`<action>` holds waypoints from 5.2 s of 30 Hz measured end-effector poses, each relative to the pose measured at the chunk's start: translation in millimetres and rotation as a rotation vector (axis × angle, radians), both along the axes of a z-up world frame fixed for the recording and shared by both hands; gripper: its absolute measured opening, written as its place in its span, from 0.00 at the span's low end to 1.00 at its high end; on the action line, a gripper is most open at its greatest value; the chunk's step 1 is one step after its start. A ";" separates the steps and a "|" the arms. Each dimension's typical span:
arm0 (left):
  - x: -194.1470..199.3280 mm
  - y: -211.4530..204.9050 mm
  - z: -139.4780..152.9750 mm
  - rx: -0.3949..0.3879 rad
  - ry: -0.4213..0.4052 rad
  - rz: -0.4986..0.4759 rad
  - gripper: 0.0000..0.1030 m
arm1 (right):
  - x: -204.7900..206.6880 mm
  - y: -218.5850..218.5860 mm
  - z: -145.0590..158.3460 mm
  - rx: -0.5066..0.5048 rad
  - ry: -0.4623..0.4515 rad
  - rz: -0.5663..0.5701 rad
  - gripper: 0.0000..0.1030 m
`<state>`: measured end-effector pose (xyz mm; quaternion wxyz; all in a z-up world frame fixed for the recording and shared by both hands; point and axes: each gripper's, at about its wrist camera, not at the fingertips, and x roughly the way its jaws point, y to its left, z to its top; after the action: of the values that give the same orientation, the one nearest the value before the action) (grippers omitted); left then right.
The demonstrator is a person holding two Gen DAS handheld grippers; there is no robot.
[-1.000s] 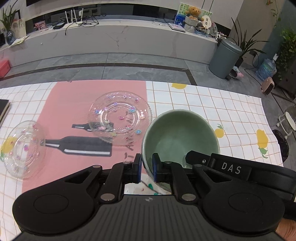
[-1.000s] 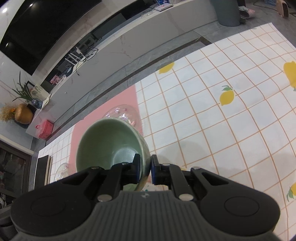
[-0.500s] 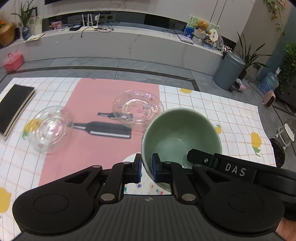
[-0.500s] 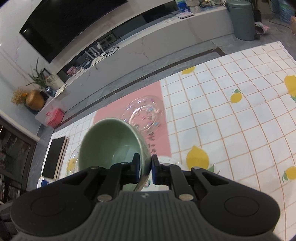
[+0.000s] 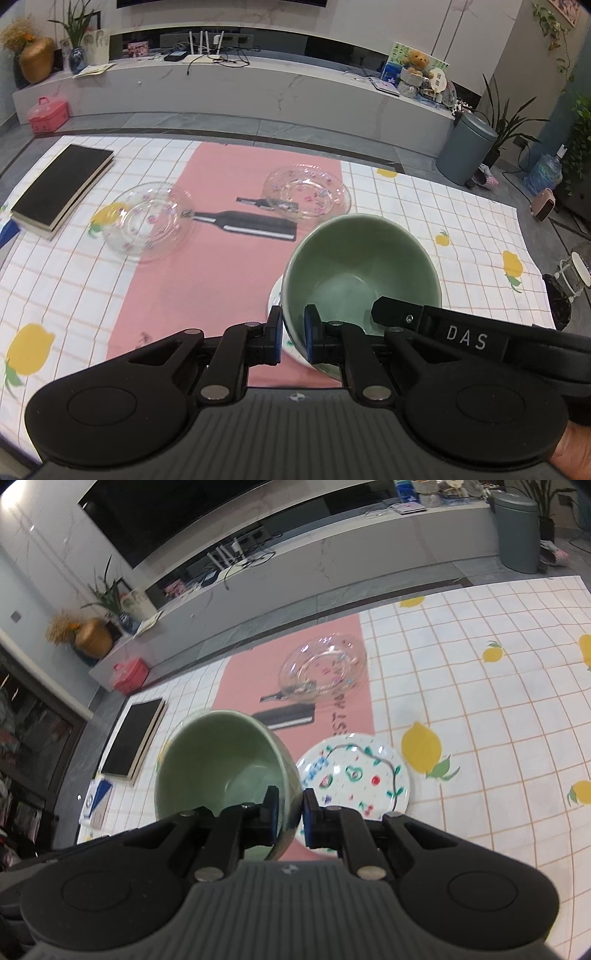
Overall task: Organize plates and bowls
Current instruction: 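Lift the pale green bowl with both tools and carry it over the steel bowls, then lower the green bowl into the steel bowls and open both tools, then move both tools to the white Fruity plate rim, then grip the Fruity plate rim with both tools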
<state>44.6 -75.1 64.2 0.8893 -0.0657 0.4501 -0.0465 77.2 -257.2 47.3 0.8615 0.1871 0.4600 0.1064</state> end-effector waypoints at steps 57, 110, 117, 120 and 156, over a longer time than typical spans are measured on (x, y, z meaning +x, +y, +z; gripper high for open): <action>-87.2 33.6 -50.7 -0.007 0.152 -0.015 0.16 | -85.1 63.6 -51.8 -0.321 0.013 0.281 0.10; -30.3 85.4 -17.2 -0.209 0.060 -0.036 0.27 | -33.3 1.6 -24.4 -0.117 0.007 0.148 0.32; 22.8 77.7 -42.4 -0.234 0.077 -0.136 0.28 | 23.0 -30.4 -49.0 -0.067 0.073 0.060 0.34; 46.5 78.5 -58.2 -0.249 0.094 -0.153 0.32 | 45.3 -44.3 -69.3 -0.046 0.127 0.025 0.34; 124.3 81.0 -157.4 -0.475 0.326 -0.185 0.12 | 95.2 -75.7 -133.6 0.062 0.220 -0.013 0.12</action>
<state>168.9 5.9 -93.2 0.7570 -0.2374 0.5676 -0.2201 172.4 -332.9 -86.3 0.8002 0.2273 0.5469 0.0941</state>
